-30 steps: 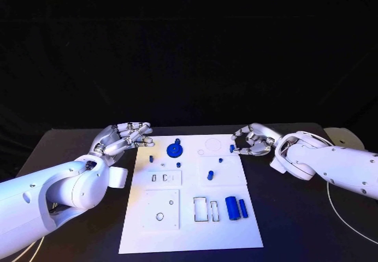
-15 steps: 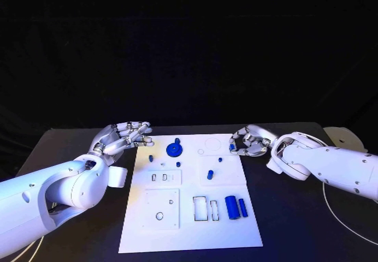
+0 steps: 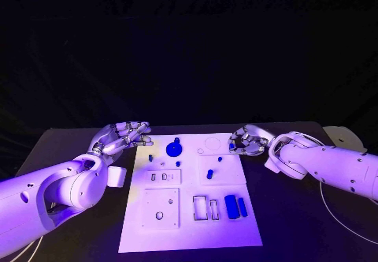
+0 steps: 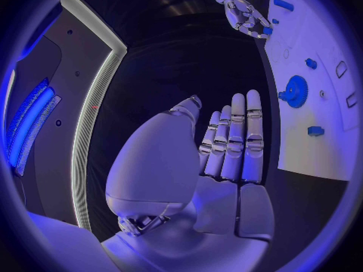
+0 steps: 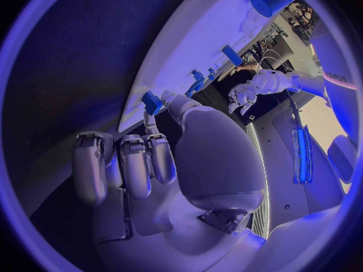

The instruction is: Assemble the parts on the task board

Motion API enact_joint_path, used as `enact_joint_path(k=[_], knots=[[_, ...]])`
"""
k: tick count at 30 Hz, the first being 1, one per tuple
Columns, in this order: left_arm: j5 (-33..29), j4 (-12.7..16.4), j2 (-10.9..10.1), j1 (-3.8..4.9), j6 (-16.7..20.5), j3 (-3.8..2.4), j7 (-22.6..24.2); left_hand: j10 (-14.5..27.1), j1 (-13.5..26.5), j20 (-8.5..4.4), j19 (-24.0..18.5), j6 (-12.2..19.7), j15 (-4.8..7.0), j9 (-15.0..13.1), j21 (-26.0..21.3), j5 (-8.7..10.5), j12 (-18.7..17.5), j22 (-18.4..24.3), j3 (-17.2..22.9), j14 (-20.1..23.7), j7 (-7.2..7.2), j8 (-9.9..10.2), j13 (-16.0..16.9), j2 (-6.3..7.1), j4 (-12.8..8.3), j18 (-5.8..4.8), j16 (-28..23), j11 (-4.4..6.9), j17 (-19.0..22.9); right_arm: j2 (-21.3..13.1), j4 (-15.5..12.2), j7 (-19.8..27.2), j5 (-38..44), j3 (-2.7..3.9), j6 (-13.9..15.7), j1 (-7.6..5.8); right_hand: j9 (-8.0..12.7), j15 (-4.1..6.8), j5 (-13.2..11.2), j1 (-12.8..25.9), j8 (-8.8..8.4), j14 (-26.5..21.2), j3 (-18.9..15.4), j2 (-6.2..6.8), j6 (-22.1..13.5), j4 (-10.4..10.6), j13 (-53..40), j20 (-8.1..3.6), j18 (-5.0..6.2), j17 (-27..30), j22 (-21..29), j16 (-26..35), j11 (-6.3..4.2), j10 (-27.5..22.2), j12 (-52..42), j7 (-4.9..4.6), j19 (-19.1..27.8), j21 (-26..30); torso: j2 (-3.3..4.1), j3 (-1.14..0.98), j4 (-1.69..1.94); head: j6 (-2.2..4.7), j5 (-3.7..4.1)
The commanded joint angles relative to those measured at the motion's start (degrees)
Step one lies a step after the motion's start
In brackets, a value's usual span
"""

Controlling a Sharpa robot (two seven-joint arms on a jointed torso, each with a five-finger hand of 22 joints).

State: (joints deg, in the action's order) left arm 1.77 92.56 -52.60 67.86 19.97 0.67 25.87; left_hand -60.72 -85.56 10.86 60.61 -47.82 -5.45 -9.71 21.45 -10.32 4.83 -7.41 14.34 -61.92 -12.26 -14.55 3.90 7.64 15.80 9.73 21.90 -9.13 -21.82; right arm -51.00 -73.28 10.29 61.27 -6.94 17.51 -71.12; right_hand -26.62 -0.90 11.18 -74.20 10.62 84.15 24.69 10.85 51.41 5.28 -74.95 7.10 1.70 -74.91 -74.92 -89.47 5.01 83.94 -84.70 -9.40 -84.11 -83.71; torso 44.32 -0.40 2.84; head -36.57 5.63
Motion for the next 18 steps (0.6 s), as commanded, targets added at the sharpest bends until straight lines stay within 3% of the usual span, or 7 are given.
enact_joint_path(k=[1,11,18], knots=[[-0.09,0.08,0.06,0.07,-1.06,-0.04,0.28,-0.24,0.03,0.01,-0.25,0.06,-0.10,-0.05,0.15,0.19,-0.25,0.08,0.20,0.36,-0.28,0.27,0.05,-0.20,0.01,0.72,-0.03,0.02,-0.05,0.16,0.20,-0.30,0.68,-0.01,-0.67,0.06,-0.03,0.38,-0.22,-0.06,0.16,5.33,0.46,-0.64,0.37,0.04,-9.67,-0.46,0.10,-12.75,-8.78,0.07,-0.42,1.36,-0.35,0.01,-1.65,-0.46,-0.03,-0.02,-0.03,-0.07,-0.04],[-0.09,0.03,0.05,0.07,-1.05,-0.04,0.25,-0.24,0.03,0.01,-0.25,0.06,-0.10,-0.05,0.15,0.19,-0.25,0.08,0.20,0.36,-0.28,0.27,0.05,-0.20,0.01,0.72,-0.03,0.02,-0.05,0.22,0.65,-0.38,0.85,-0.01,-0.65,0.06,0.00,0.44,-0.21,-0.25,0.18,5.35,0.64,-0.71,0.48,-0.11,-9.76,-0.52,0.05,-12.82,-8.95,0.05,-0.48,1.46,-0.45,0.06,-1.77,-0.61,-0.04,-0.10,-0.16,-0.16,-0.11],[-0.09,0.00,0.08,0.07,-1.07,-0.04,0.23,-0.24,0.03,0.01,-0.25,0.06,-0.10,-0.05,0.15,0.19,-0.25,0.08,0.20,0.36,-0.28,0.27,0.05,-0.20,0.01,0.72,-0.03,0.02,-0.05,0.29,0.80,-0.40,0.95,-0.01,-0.70,0.07,0.03,0.55,-0.18,-0.56,0.32,5.36,1.05,-1.01,0.89,-0.33,-9.86,-0.63,0.05,-12.87,-8.99,0.04,-0.59,1.57,-0.55,0.18,-1.79,-0.62,-0.06,-0.07,-0.02,-0.25,0.03]])
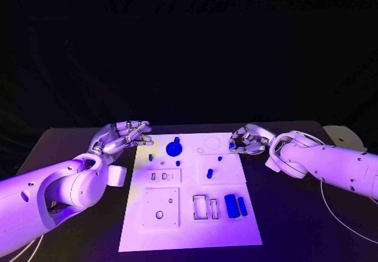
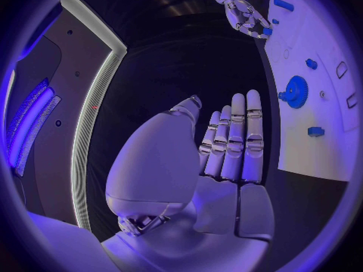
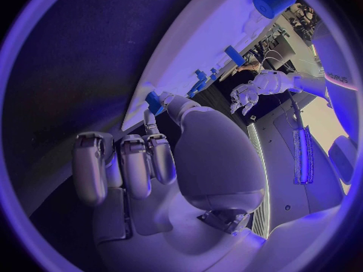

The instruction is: Assemble the parts on the task board

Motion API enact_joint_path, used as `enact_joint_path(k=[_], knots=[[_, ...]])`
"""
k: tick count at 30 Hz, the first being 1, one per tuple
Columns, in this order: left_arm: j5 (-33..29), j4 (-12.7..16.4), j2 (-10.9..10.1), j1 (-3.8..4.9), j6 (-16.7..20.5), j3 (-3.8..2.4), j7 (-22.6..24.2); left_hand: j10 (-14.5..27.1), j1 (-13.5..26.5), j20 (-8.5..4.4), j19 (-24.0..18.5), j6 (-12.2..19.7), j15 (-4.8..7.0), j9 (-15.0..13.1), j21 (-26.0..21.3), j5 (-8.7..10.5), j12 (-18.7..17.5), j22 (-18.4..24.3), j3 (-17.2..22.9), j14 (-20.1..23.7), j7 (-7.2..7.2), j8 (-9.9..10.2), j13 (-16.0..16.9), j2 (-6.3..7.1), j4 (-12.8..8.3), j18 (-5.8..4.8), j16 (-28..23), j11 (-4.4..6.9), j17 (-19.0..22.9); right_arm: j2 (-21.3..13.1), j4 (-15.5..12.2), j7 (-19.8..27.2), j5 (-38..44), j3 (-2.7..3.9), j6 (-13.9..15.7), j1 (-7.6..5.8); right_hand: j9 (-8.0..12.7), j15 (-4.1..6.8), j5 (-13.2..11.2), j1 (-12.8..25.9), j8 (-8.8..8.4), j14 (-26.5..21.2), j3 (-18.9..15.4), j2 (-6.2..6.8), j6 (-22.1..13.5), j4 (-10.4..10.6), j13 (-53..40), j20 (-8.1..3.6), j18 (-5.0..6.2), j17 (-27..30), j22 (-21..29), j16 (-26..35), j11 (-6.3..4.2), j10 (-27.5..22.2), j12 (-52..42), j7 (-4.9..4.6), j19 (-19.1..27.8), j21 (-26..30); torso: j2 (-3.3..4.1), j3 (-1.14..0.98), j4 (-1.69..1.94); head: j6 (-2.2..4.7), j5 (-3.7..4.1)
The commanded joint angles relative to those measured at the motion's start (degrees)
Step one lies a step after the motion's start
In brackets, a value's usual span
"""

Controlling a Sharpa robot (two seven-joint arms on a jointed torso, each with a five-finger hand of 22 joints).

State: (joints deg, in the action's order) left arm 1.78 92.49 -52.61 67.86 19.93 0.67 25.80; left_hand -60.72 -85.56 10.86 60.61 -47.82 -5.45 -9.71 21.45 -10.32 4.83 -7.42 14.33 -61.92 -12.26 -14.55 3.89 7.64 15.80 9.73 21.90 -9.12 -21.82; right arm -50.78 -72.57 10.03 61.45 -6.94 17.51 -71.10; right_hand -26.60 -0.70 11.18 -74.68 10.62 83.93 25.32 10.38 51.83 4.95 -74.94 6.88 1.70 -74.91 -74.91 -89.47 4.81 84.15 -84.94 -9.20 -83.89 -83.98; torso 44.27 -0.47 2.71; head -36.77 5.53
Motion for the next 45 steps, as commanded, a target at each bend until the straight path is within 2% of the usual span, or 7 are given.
enact_joint_path(k=[1,17,21,28,34,40,45], knots=[[-0.09,0.06,0.09,0.07,-1.03,-0.04,0.30,-0.24,0.03,0.00,-0.25,0.06,-0.09,-0.05,0.15,0.20,-0.25,0.08,0.21,0.37,-0.28,0.27,0.06,-0.20,0.01,0.72,-0.03,0.02,-0.05,0.06,0.13,-0.14,0.78,-0.01,-0.70,0.05,0.02,0.34,-0.18,-0.09,0.32,5.58,0.42,-0.54,0.47,0.00,-9.87,-0.42,0.04,-12.87,-9.00,0.04,-0.38,1.36,-0.31,-0.01,-2.01,-0.36,-0.02,0.01,0.11,-0.04,0.14],[-0.09,0.05,0.01,0.07,-1.04,-0.04,0.21,-0.24,0.03,0.00,-0.25,0.06,-0.09,-0.05,0.15,0.20,-0.25,0.08,0.21,0.37,-0.28,0.27,0.06,-0.20,0.01,0.72,-0.03,0.02,-0.05,0.40,0.41,0.06,0.83,-0.01,-0.28,0.24,-0.26,1.25,-0.26,-0.62,1.87,5.66,1.94,-2.02,3.66,-0.74,-10.80,-1.20,-0.13,-13.21,-9.69,-0.05,-1.41,2.31,-1.19,1.20,-2.45,-0.89,0.01,0.06,0.06,-0.26,0.10],[-0.09,0.06,-0.03,0.07,-1.06,-0.04,0.17,-0.23,-0.05,-0.01,-0.25,0.09,-0.10,-0.06,0.19,0.21,-0.35,0.08,0.36,0.40,-0.32,0.32,0.05,-0.19,-0.04,0.72,-0.05,0.00,-0.21,0.44,0.32,0.13,0.85,-0.01,1.24,0.27,-0.45,1.58,-0.23,-0.49,2.44,5.67,2.19,-2.44,4.54,-0.80,-11.03,-1.49,-0.22,-13.24,-10.04,-0.05,-1.77,2.54,-1.40,1.62,-2.68,-1.20,-0.02,0.09,0.06,-0.27,0.24],[-0.09,0.09,-0.07,0.07,-1.06,-0.04,0.16,-0.23,-0.05,-0.01,-0.25,0.09,-0.10,-0.06,0.19,0.21,-0.35,0.08,0.36,0.40,-0.32,0.32,0.05,-0.19,-0.04,0.72,-0.05,0.00,-0.21,0.28,-0.56,-0.25,2.00,0.00,5.99,0.29,-0.71,2.05,-0.05,-0.06,3.19,5.71,2.48,-2.96,5.53,-0.70,-11.38,-1.93,-0.42,-13.40,-10.76,-0.09,-2.31,2.90,-1.72,2.23,-3.18,-1.86,-0.05,0.06,0.05,-0.27,0.26],[-0.09,0.07,-0.10,0.07,-1.05,-0.04,0.15,-0.23,-0.02,0.00,-0.26,0.09,-0.11,-0.06,0.20,0.22,-0.37,0.09,0.39,0.41,-0.34,0.34,0.05,-0.20,-0.02,0.71,-0.06,-0.02,-0.26,-0.55,-3.53,-0.83,3.03,0.17,9.14,0.06,-0.97,2.42,0.69,0.42,3.77,5.73,2.82,-3.49,6.11,-0.48,-11.61,-2.29,-0.63,-13.47,-11.49,-0.11,-2.75,3.13,-1.91,2.70,-3.68,-2.54,-0.08,0.07,-0.01,-0.24,0.18],[-0.09,-0.18,-0.10,0.07,-1.05,-0.04,0.13,-0.23,-0.02,0.00,-0.26,0.09,-0.11,-0.06,0.20,0.22,-0.37,0.09,0.39,0.41,-0.34,0.34,0.05,-0.20,-0.02,0.71,-0.06,-0.02,-0.26,-1.28,-8.54,-2.99,4.82,0.34,10.91,-0.95,-1.19,2.64,0.89,1.05,4.23,5.73,2.88,-3.75,6.48,-0.13,-11.71,-2.52,-0.76,-13.46,-11.94,-0.11,-3.02,3.24,-1.98,3.00,-3.98,-2.96,-0.17,0.16,-0.01,-0.25,0.03],[-0.09,-0.50,-0.07,0.07,-1.09,-0.04,0.14,-0.23,-0.02,0.00,-0.26,0.09,-0.11,-0.06,0.20,0.22,-0.37,0.09,0.39,0.41,-0.34,0.34,0.05,-0.20,-0.02,0.71,-0.06,-0.02,-0.26,-0.46,-13.79,-6.15,8.45,0.37,11.48,-1.39,-1.26,2.72,0.87,1.17,4.36,5.72,2.96,-3.93,6.53,-0.05,-11.75,-2.59,-0.93,-13.44,-12.52,-0.10,-3.12,3.28,-2.02,3.11,-4.38,-3.52,-0.36,0.26,-0.05,-0.68,-1.11]])
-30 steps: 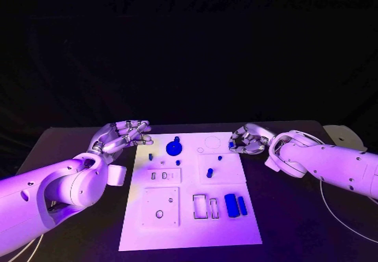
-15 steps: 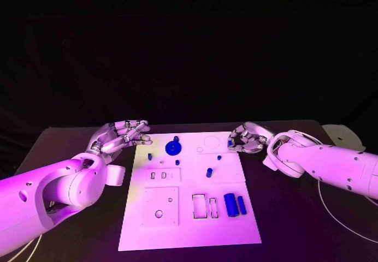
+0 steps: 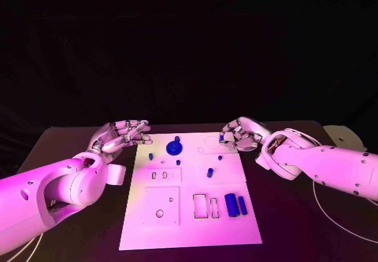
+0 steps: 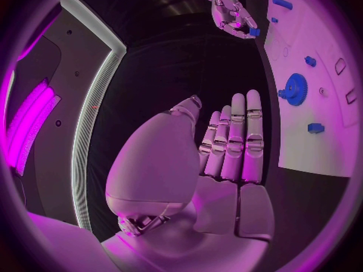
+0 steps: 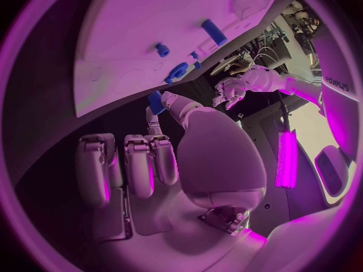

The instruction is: Assemble the parts on the task board

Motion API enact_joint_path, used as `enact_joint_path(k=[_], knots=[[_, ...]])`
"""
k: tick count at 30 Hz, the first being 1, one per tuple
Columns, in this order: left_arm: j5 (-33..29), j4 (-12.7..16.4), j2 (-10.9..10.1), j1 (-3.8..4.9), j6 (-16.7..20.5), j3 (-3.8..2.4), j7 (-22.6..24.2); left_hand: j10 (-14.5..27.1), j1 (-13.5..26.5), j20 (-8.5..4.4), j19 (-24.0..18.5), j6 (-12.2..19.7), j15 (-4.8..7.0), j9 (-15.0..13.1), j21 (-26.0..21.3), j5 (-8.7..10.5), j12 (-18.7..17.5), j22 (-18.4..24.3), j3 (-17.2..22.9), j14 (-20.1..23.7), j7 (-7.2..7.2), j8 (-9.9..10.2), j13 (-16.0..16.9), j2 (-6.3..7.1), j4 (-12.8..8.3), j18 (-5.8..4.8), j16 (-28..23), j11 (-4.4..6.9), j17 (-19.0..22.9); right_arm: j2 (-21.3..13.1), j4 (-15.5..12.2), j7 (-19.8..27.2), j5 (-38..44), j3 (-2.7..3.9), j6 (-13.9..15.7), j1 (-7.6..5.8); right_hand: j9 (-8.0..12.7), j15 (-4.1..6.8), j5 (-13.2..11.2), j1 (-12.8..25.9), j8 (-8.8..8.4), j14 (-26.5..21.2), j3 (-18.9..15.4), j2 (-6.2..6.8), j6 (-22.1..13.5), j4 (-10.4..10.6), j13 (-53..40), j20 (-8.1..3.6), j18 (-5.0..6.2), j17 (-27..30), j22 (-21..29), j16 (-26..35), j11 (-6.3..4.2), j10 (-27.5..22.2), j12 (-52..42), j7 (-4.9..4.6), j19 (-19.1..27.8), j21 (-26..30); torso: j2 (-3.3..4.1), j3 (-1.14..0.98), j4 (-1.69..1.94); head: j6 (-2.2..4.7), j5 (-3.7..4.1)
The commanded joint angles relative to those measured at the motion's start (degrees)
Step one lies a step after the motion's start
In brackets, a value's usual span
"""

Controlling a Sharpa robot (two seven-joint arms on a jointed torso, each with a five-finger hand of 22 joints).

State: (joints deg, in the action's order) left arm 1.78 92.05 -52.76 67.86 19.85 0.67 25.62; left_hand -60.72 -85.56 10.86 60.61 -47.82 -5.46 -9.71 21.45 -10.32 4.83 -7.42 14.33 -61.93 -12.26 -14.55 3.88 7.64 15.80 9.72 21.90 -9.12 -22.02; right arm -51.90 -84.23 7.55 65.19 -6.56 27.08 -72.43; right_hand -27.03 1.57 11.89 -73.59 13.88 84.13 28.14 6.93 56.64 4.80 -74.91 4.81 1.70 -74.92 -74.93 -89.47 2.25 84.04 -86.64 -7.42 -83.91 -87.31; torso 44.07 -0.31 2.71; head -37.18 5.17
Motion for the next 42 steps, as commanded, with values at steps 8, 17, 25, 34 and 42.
enact_joint_path(k=[8,17,25,34,42], knots=[[-0.09,-0.82,0.43,0.07,-1.08,-0.04,0.31,-0.25,0.02,0.00,-0.27,0.09,-0.12,-0.07,0.21,0.23,-0.40,0.10,0.45,0.43,-0.35,0.36,0.06,-0.21,0.01,0.71,-0.07,-0.03,-0.13,5.53,-7.19,-8.32,11.76,-0.18,0.76,0.25,-0.88,0.53,0.23,0.15,1.14,5.50,0.28,-0.69,1.63,0.17,-11.73,-0.60,-0.95,-13.36,-12.57,-0.08,-0.64,3.37,-0.27,1.38,-4.40,-0.25,-0.20,0.06,-0.13,-0.84,-2.06],[-0.09,-1.93,1.45,0.07,-1.27,-0.03,0.24,-0.25,0.02,0.00,-0.27,0.09,-0.12,-0.07,0.21,0.23,-0.40,0.10,0.45,0.43,-0.35,0.36,0.06,-0.21,0.01,0.71,-0.07,-0.03,-0.13,12.75,-6.25,-13.61,18.66,-0.99,-1.29,1.48,-0.92,0.58,0.38,0.59,1.16,5.46,0.36,-0.88,1.38,0.46,-11.63,-0.69,-0.96,-13.15,-12.58,-0.03,-0.64,3.29,-0.16,1.34,-4.42,-0.26,-0.43,0.15,-0.10,-1.58,-2.84],[-0.09,-2.17,1.69,0.07,-1.34,-0.03,0.20,-0.31,0.04,0.00,-0.28,0.05,-0.12,-0.09,0.22,0.24,-0.41,0.10,0.51,0.44,-0.31,0.35,0.07,-0.22,0.02,0.71,-0.08,-0.01,-0.20,16.41,-4.45,-16.07,22.98,-1.38,-2.12,3.86,-0.95,0.59,0.49,0.79,1.19,5.45,0.39,-0.95,1.31,0.59,-11.61,-0.72,-0.94,-13.08,-12.53,-0.01,-0.65,3.27,-0.13,1.35,-4.38,-0.20,-0.40,0.09,-0.14,-2.03,-3.13],[-0.09,-2.25,1.81,0.07,-1.50,-0.03,0.14,-0.33,0.08,0.00,-0.28,0.04,-0.12,-0.09,0.23,0.25,-0.41,0.10,0.52,0.45,-0.31,0.35,0.07,-0.23,0.06,0.70,-0.08,-0.01,-0.22,18.17,-3.32,-17.53,25.21,-1.49,-3.33,4.89,-0.98,0.61,0.57,1.05,1.23,5.45,0.33,-0.81,1.22,0.68,-11.57,-0.75,-0.92,-13.10,-12.48,-0.01,-0.65,3.25,-0.09,1.33,-4.35,-0.15,-0.35,0.05,-0.15,-2.30,-3.13],[-0.09,-2.30,1.83,0.07,-1.69,-0.03,0.01,-0.35,0.14,0.01,-0.29,0.03,-0.12,-0.10,0.23,0.25,-0.42,0.11,0.53,0.45,-0.31,0.35,0.07,-0.25,0.10,0.70,-0.08,-0.01,-0.25,18.30,-2.83,-18.51,26.24,-1.52,-3.96,5.10,-1.00,0.60,0.51,1.51,1.23,5.43,0.24,-0.66,1.01,0.90,-11.52,-0.77,-0.92,-13.01,-12.45,0.02,-0.61,3.20,-0.03,1.29,-4.33,-0.11,-0.43,0.09,-0.21,-2.38,-3.26]])
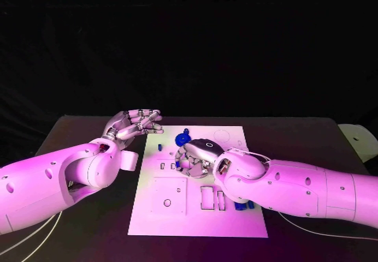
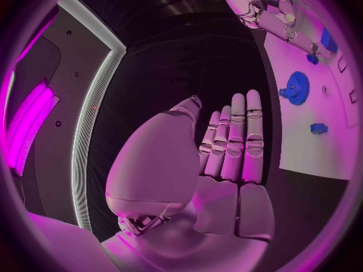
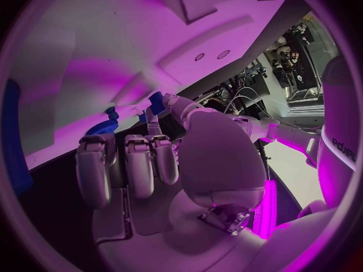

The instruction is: Assemble the parts on the task board

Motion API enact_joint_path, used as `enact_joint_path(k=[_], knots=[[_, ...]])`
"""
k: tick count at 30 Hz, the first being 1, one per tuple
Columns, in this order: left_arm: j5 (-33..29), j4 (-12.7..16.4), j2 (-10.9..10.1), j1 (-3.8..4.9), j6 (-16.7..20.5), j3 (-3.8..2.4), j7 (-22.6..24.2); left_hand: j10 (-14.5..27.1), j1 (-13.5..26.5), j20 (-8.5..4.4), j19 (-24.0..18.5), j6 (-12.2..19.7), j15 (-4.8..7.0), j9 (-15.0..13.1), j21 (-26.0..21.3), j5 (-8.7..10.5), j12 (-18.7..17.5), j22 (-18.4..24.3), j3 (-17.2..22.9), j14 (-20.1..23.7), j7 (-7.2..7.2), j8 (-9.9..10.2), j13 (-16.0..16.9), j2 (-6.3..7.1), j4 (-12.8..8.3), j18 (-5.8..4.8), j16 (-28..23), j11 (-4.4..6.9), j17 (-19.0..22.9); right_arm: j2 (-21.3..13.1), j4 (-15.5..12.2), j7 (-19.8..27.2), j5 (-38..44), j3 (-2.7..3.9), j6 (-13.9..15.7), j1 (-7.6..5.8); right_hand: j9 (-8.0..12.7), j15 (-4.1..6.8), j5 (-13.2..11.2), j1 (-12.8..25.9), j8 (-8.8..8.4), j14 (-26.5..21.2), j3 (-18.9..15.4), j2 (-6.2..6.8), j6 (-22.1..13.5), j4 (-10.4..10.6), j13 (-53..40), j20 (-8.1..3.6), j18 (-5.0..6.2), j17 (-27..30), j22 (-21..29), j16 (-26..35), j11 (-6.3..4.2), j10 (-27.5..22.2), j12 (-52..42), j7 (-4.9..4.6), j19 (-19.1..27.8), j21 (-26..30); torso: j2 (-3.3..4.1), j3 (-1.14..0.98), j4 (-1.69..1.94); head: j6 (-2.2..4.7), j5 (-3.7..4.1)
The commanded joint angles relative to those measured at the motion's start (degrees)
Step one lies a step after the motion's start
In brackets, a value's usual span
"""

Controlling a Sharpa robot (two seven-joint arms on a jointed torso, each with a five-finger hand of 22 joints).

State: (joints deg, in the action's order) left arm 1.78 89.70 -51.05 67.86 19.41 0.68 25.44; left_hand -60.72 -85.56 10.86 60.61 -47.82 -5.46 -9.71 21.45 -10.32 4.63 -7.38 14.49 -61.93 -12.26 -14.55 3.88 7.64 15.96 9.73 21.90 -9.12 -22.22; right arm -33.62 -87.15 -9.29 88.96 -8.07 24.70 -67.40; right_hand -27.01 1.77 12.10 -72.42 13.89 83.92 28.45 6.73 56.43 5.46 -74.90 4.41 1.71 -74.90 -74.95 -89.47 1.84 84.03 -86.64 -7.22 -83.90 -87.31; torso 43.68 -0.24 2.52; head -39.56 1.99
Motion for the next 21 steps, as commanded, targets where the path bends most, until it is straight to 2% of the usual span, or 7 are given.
enact_joint_path(k=[1,21], knots=[[-0.09,0.06,0.11,0.07,-1.29,-0.04,0.15,-0.35,0.15,0.01,-0.29,0.03,-0.12,-0.10,0.23,0.25,-0.22,0.06,0.36,0.45,-0.31,0.35,0.07,-0.25,-0.06,0.70,-0.08,-0.01,-0.05,0.01,0.14,-1.76,2.55,-0.02,-1.64,0.08,-1.03,0.39,0.28,0.41,1.24,5.65,-0.09,-0.40,1.20,0.25,-11.54,-0.36,-0.92,-13.07,-12.42,0.00,-0.21,3.21,-0.04,1.09,-4.33,-0.10,-0.04,0.03,-0.01,-0.04,-0.09],[-0.10,0.12,-0.09,0.07,-1.56,-0.03,-0.10,-0.36,0.21,0.01,-0.30,0.03,-0.13,-0.10,0.23,0.26,-0.23,0.06,0.36,0.46,-0.31,0.36,0.07,-0.26,-0.02,0.70,-0.09,-0.01,-0.07,0.99,2.20,-2.20,3.00,-0.12,-2.60,0.12,-1.05,0.39,0.23,0.50,1.26,5.65,-0.13,-0.29,1.18,0.26,-11.57,-0.37,-0.90,-13.03,-12.38,0.02,-0.21,3.23,-0.06,1.10,-4.30,-0.06,-0.02,0.11,0.01,-0.19,0.13]])
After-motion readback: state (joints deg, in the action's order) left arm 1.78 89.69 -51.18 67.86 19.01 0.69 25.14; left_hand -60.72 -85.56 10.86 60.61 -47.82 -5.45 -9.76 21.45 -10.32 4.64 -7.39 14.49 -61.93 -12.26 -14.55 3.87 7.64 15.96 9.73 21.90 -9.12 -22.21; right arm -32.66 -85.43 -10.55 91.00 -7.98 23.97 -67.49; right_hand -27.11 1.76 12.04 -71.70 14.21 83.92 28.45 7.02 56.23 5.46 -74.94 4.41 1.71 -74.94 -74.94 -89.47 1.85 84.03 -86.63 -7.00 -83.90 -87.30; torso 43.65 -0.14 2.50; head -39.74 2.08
